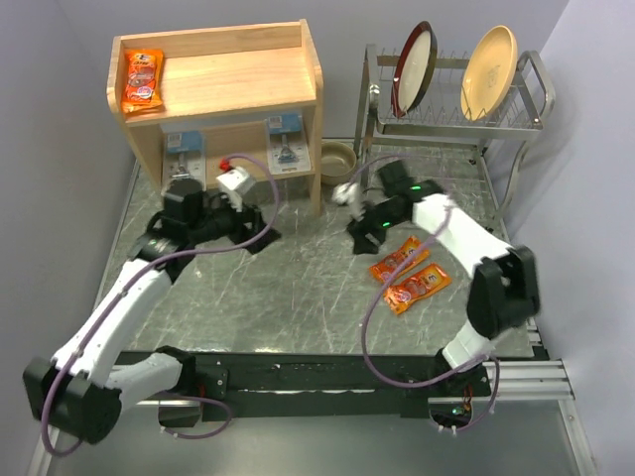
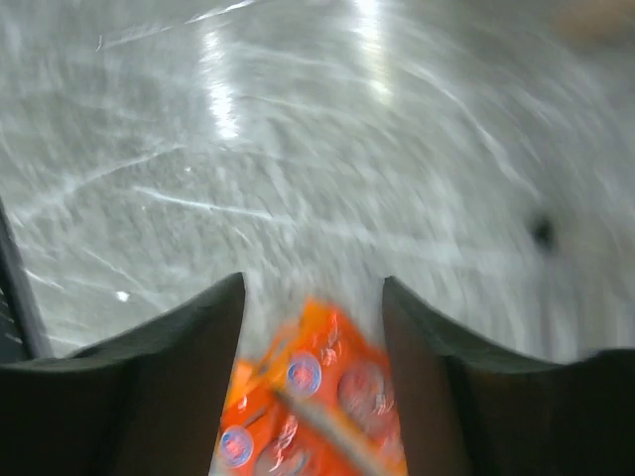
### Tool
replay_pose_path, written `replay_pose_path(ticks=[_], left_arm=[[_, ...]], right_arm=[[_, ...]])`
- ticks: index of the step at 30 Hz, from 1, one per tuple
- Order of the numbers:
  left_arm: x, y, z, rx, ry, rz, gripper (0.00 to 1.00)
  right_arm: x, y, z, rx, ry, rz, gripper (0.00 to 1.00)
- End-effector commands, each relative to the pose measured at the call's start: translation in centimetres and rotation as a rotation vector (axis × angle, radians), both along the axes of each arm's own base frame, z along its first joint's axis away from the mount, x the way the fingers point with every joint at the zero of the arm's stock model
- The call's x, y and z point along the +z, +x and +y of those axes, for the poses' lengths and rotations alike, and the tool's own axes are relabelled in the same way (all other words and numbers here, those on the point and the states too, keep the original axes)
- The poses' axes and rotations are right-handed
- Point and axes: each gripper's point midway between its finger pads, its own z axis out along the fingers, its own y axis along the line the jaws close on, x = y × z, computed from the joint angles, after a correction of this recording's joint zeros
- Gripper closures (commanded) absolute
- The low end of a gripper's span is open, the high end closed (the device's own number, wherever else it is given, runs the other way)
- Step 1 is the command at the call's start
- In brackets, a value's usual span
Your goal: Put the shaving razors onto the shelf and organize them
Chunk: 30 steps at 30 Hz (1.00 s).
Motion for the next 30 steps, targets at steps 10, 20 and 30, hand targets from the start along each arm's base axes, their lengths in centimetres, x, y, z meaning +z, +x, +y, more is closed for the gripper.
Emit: replay_pose_path(ticks=[10,20,30], left_arm=[[-6.5,3.7,-20.3,-0.175,-0.223,0.296,0.2],[-14.0,7.3,-27.4,-0.141,-0.204,0.453,0.25],[-18.9,3.7,-28.8,-0.164,-0.174,0.609,0.35]], right_arm=[[11.2,-2.5,-8.6,-0.645,0.293,-0.124,0.21],[11.9,-3.8,-10.7,-0.793,0.373,-0.146,0.19],[11.4,-3.0,-12.0,-0.825,0.361,-0.145,0.19]])
